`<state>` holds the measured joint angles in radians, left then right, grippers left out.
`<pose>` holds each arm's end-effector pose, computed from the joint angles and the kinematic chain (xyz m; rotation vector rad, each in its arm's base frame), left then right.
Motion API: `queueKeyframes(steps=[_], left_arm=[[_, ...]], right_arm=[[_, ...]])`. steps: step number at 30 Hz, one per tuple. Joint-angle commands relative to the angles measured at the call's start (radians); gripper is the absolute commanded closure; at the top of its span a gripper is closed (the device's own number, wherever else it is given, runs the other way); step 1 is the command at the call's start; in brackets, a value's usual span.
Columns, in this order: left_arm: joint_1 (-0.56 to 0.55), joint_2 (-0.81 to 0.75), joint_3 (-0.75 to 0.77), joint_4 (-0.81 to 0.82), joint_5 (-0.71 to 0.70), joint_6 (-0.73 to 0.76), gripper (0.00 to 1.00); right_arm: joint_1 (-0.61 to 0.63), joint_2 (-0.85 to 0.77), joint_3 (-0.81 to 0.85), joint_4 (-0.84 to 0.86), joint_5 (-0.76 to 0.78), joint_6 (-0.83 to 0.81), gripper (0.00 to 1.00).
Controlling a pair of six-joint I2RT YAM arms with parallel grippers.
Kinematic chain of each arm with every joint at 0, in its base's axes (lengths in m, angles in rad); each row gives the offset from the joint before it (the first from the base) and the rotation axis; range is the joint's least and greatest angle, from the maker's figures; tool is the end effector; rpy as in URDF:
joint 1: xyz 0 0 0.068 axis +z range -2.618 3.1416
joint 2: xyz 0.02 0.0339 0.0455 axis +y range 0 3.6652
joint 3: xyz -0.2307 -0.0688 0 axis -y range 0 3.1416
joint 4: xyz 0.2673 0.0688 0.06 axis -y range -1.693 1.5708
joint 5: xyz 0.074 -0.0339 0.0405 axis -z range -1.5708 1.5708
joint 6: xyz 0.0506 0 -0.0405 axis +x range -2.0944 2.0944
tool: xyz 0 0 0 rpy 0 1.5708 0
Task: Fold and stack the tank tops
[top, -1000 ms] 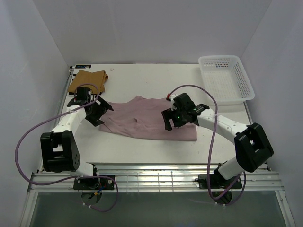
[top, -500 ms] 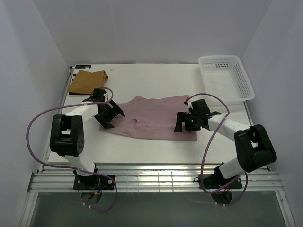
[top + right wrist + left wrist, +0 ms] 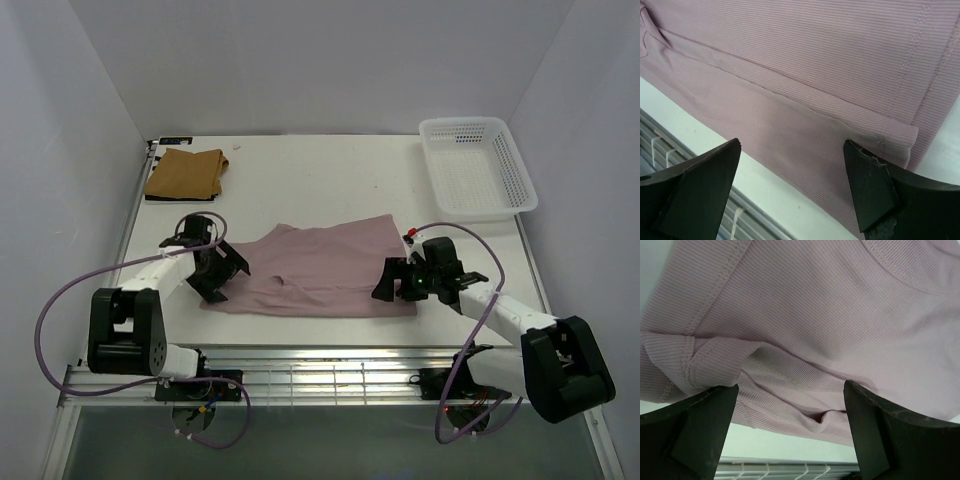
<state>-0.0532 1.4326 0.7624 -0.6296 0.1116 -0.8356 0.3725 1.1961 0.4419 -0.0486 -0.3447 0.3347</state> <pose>0.2676 -0.0199 0.1032 -1.0958 2.7151 -0.3193 0.2322 0.1091 0.1014 -0.2173 2.4317 0.7385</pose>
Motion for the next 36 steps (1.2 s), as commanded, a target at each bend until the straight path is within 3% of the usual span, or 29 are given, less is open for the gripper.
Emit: queueKeyframes(steps=[1, 6, 10, 14, 21, 25, 30, 36], left_arm=[[0.01, -0.122, -0.067, -0.131, -0.061, -0.002, 0.02], [0.009, -0.26, 0.001, -0.176, -0.03, 0.018, 0.02], [0.004, -0.249, 0.171, -0.174, -0.003, 0.046, 0.02], [-0.033, -0.146, 0.316, -0.104, 0.037, 0.076, 0.02], [-0.175, 0.22, 0.583, -0.01, 0.06, 0.194, 0.02], [-0.229, 0.449, 0.767, -0.024, 0.082, 0.286, 0.02], [-0.252, 0.557, 0.825, -0.03, 0.082, 0.34, 0.03], [-0.263, 0.629, 0.827, -0.045, 0.046, 0.355, 0.23]], right_arm=[[0.005, -0.071, -0.058, -0.279, -0.033, 0.015, 0.1], [0.008, -0.187, 0.046, -0.417, -0.022, -0.029, 0.1], [0.008, -0.217, 0.2, -0.433, 0.062, -0.052, 0.1], [0.008, -0.138, 0.392, -0.383, 0.16, -0.092, 0.1], [0.006, 0.147, 0.664, -0.321, 0.331, -0.123, 0.1], [0.006, 0.282, 0.762, -0.336, 0.387, -0.108, 0.1], [0.006, 0.398, 0.824, -0.346, 0.437, -0.114, 0.1], [0.002, 0.459, 0.844, -0.353, 0.429, -0.118, 0.1]])
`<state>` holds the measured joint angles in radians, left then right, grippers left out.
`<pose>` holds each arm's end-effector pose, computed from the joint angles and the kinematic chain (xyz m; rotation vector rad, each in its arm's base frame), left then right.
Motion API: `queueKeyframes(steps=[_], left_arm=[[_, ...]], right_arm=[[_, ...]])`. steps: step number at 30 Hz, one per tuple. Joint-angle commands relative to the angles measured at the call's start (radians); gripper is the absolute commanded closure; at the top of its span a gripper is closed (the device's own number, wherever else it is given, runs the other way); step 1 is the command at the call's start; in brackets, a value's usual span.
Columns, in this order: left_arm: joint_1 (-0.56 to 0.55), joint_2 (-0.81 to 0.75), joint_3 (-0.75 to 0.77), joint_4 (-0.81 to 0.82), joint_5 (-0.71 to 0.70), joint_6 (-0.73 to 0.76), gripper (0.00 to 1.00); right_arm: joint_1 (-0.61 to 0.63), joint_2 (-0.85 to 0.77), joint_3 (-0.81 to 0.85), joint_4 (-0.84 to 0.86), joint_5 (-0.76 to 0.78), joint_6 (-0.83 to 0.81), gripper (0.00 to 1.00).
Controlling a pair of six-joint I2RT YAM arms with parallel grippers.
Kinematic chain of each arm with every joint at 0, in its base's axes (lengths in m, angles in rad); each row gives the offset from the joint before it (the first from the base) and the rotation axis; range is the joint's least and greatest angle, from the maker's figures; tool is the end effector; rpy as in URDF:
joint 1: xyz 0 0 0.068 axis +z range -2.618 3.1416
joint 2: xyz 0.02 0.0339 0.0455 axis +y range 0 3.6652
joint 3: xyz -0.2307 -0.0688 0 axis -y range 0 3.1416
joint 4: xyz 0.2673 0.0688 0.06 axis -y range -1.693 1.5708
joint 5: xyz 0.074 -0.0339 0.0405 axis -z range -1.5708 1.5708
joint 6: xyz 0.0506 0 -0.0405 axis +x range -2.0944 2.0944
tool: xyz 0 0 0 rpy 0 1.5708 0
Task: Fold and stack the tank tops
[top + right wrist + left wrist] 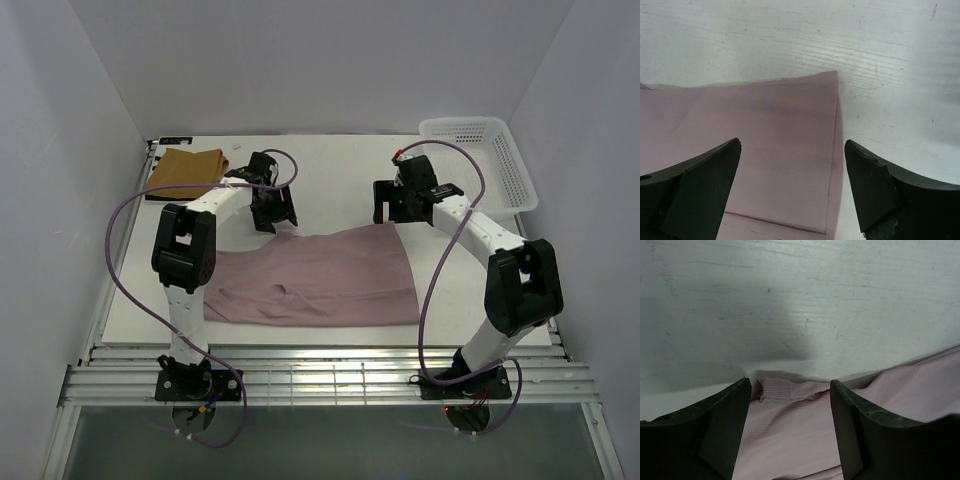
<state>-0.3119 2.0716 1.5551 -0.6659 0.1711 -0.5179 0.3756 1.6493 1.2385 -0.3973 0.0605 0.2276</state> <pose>0.4159 -0.1431 0.1214 -0.2427 2.8110 -0.4451 0.3668 0.1414 0.2017 -0.1476 2.3832 0.2154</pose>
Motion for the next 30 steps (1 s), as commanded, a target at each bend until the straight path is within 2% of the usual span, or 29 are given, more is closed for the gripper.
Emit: queueKeyframes(steps=[1, 3, 7, 10, 13, 15, 23, 30], left_arm=[[-0.007, -0.008, 0.031, -0.009, -0.005, 0.038, 0.26], [-0.013, -0.007, 0.022, -0.008, -0.001, 0.041, 0.33], [-0.026, -0.007, 0.008, -0.008, -0.004, 0.039, 0.53], [-0.027, 0.002, 0.003, -0.008, -0.039, 0.033, 0.62], [-0.027, 0.007, 0.006, -0.011, -0.059, 0.03, 0.79], [-0.027, 0.005, 0.01, -0.012, -0.055, 0.033, 1.0], [-0.027, -0.063, -0.035, 0.005, -0.156, -0.002, 1.0], [-0.026, -0.122, -0.07, 0.049, -0.223, -0.037, 1.0]], right_arm=[[-0.003, 0.01, 0.045, -0.005, 0.025, -0.013, 0.1], [-0.004, 0.014, 0.045, -0.005, 0.028, -0.014, 0.1], [-0.009, 0.029, 0.045, -0.005, 0.035, -0.013, 0.1], [-0.014, 0.037, 0.047, -0.005, 0.033, -0.013, 0.1], [-0.015, 0.046, 0.047, -0.005, 0.038, -0.013, 0.1], [-0.018, 0.052, 0.049, -0.005, 0.042, -0.014, 0.1], [-0.027, 0.112, 0.096, -0.005, 0.044, -0.007, 0.1], [-0.027, 0.242, 0.194, -0.018, 0.099, 0.021, 0.1]])
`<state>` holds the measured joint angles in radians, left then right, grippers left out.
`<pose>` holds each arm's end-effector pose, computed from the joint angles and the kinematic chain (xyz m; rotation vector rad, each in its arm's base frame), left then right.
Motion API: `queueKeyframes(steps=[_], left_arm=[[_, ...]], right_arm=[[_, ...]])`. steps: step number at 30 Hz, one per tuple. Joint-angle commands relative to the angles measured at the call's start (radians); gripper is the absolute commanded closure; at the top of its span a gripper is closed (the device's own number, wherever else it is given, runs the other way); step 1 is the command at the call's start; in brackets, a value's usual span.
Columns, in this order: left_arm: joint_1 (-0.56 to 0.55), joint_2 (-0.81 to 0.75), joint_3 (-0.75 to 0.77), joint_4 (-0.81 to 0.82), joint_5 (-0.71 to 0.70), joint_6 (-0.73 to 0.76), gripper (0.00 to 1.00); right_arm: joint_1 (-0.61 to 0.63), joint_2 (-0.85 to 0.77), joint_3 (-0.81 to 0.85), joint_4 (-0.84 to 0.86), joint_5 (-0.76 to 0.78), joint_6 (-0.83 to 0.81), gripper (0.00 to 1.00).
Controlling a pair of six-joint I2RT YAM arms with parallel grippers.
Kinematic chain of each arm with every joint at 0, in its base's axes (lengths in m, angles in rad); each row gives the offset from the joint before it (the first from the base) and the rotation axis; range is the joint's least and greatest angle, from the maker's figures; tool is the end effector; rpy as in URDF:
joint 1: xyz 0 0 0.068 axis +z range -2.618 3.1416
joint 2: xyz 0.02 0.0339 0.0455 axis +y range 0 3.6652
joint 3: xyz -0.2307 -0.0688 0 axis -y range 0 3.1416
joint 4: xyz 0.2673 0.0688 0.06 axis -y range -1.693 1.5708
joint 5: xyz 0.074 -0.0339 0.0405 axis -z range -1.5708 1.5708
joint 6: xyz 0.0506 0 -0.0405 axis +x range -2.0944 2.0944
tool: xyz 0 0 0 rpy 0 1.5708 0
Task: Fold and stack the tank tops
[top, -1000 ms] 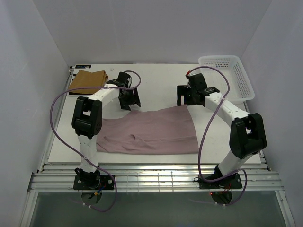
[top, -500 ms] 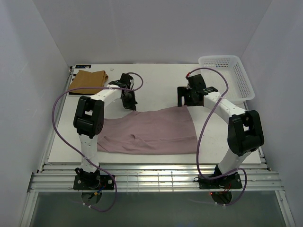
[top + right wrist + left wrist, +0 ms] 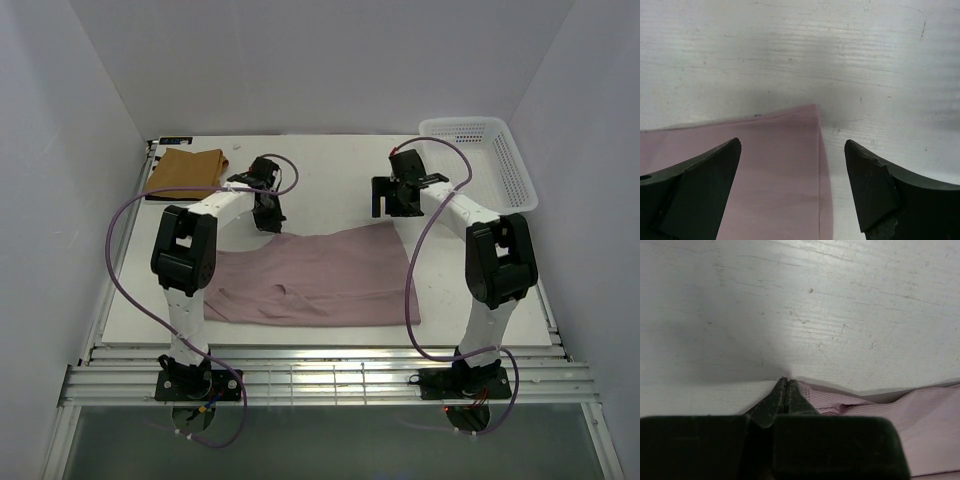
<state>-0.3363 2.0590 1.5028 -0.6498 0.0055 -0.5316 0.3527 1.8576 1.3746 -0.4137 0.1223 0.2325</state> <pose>0.4071 -0.1426 0.1107 -0.2720 2.7911 -0.2245 0.4032 0.1418 0.1667 -0.0951 2.4592 0.1045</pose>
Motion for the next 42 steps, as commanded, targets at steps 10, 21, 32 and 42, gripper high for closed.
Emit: queueKeyframes(steps=[10, 21, 32, 42], left_arm=[[-0.001, -0.169, -0.081, 0.07, -0.107, -0.056, 1.0], [-0.001, -0.169, -0.09, 0.078, -0.081, -0.054, 1.0], [-0.001, -0.172, -0.101, 0.081, -0.081, -0.061, 1.0], [-0.001, -0.171, -0.101, 0.081, -0.075, -0.068, 1.0]], right_arm=[[-0.004, 0.107, 0.099, 0.016, 0.074, 0.06, 0.07], [-0.003, 0.152, 0.09, 0.105, 0.034, 0.099, 0.16], [-0.004, 0.206, 0.086, 0.145, 0.004, 0.123, 0.52], [-0.004, 0.199, 0.093, 0.084, 0.039, 0.108, 0.57]])
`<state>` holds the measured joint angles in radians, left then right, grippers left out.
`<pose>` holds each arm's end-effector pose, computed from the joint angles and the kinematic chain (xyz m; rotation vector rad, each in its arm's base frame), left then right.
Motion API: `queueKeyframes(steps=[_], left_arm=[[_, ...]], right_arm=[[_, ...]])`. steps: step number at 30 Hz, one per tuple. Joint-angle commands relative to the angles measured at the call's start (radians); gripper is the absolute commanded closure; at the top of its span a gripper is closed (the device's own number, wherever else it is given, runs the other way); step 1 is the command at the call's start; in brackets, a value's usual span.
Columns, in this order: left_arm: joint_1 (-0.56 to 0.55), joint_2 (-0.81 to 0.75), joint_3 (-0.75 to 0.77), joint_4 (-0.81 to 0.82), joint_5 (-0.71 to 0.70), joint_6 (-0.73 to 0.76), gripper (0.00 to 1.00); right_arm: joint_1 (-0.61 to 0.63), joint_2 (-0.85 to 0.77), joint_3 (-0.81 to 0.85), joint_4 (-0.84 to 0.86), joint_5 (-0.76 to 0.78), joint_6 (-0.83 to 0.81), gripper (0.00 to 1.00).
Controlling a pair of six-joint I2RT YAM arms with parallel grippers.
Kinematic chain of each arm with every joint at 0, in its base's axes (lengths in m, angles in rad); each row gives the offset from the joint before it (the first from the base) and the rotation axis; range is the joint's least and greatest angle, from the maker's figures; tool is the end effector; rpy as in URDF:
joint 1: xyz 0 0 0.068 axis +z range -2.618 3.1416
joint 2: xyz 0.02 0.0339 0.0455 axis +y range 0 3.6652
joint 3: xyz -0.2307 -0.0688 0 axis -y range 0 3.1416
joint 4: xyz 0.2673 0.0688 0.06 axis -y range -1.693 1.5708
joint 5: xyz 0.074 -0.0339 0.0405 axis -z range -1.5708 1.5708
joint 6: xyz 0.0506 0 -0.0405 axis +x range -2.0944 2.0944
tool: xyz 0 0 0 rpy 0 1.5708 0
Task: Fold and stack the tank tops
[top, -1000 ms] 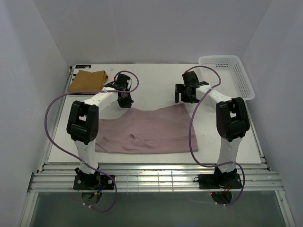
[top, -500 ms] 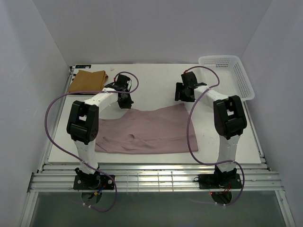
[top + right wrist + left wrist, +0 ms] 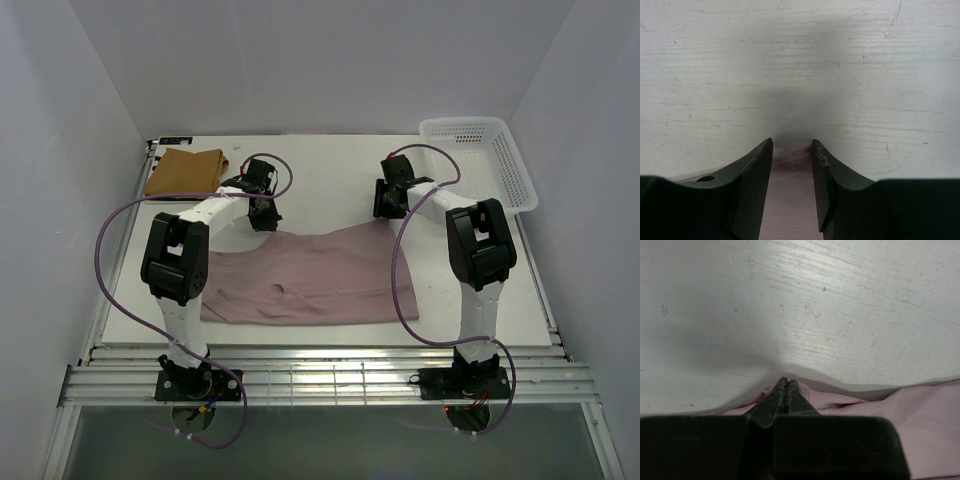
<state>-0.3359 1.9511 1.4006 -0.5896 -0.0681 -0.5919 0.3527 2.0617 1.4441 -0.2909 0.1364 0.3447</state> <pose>0.3946 -0.1341 0.1259 -0.3674 2.6958 -0.1834 0.4320 0.1517 0.1132 0.0482 2.4716 0.1317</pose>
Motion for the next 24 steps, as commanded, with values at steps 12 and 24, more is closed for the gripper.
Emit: queueKeyframes(steps=[12, 24], left_arm=[[-0.002, -0.072, -0.012, 0.027, 0.001, -0.019, 1.0], [-0.002, -0.089, -0.032, 0.036, 0.03, -0.034, 1.0]], right_arm=[[-0.003, -0.008, 0.009, -0.082, 0.032, -0.036, 0.64], [-0.001, -0.113, -0.063, 0.039, -0.034, -0.07, 0.92]])
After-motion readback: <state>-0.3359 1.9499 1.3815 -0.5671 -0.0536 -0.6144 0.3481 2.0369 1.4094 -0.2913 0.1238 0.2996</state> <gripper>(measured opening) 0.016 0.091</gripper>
